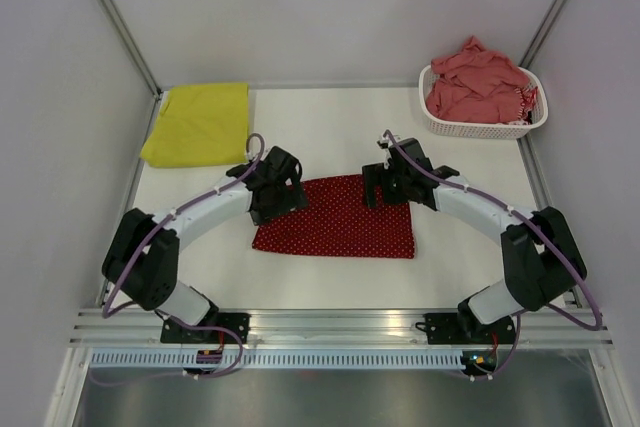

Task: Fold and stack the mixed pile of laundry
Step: Fold the skirt at the center of the board.

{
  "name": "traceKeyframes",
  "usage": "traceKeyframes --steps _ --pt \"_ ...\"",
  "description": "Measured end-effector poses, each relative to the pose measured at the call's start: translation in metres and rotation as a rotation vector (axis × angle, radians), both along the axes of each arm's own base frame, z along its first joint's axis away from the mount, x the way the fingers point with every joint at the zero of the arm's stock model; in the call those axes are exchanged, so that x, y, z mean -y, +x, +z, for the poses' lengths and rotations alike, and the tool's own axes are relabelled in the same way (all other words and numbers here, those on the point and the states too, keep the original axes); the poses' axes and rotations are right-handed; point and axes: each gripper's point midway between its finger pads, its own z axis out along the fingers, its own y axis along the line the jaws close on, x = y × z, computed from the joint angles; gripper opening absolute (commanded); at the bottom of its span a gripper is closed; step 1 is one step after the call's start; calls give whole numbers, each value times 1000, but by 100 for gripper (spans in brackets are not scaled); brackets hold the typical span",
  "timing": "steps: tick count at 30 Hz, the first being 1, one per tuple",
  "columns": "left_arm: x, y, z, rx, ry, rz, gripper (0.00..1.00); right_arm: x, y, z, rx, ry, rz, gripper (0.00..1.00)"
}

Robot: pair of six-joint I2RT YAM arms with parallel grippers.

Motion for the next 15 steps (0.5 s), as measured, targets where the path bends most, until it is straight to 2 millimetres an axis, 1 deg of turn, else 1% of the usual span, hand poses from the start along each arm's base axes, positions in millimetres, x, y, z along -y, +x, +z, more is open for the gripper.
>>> traceKeyframes --steps 1,3,5,6,7,9,12,13,15 --pt "-7 2 8 28 17 15 100 0 -4 1 1 7 5 98" --pt "-18 4 17 63 42 31 100 2 -11 -1 -6 14 12 98" --pt "-29 7 19 84 70 31 100 4 -18 -5 -20 15 18 98" --pt "-37 7 16 82 87 27 100 5 -21 -8 -28 14 20 98" --pt "-44 8 12 78 96 23 100 5 -24 -10 -34 14 23 98" --pt "-62 8 -3 45 130 24 100 7 -28 -12 -40 15 26 98" --pt "-81 7 -25 -9 174 31 99 6 -30 -8 -34 24 37 98" --pt "-85 6 -34 -29 178 26 98 5 -30 -6 -29 29 40 98" --pt "-86 4 -44 -57 161 19 90 4 -30 -3 -21 35 44 98"
